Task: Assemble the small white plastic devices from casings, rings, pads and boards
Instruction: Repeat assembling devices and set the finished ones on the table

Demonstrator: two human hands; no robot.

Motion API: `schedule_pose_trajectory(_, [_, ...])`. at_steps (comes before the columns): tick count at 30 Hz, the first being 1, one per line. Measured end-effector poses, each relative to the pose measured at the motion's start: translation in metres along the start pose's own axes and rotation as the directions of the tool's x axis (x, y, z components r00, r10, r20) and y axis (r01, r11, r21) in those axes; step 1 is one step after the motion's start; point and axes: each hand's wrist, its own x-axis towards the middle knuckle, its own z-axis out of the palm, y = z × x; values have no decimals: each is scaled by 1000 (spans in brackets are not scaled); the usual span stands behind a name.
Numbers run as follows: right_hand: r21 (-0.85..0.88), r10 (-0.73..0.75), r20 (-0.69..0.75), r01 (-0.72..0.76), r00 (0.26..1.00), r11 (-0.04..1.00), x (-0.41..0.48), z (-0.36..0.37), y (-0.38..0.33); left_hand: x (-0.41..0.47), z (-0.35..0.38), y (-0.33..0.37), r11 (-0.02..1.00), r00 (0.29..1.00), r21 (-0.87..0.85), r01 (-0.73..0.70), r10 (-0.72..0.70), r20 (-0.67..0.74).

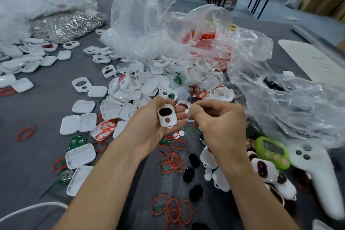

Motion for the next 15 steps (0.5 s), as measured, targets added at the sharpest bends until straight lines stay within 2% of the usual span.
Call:
schedule_pose_trajectory(2, [85,-1,78,-6,997,996,-3,4,1,0,0,-2,1000,1000,-11,-4,4,7])
schedule_pose_trajectory(5, [106,19,166,-37,986,994,-5,7,7,-1,0,-5,998,999,68,-9,6,48])
schedule_pose_trajectory(11, [205,140,185,-178,973,963,-3,9,19,-1,3,-10,998,993,45,-53,48,105])
schedule_pose_trajectory(15, [220,169,197,-212,966,952,-3,9,17,0,4,-12,997,991,35,-62,57,123])
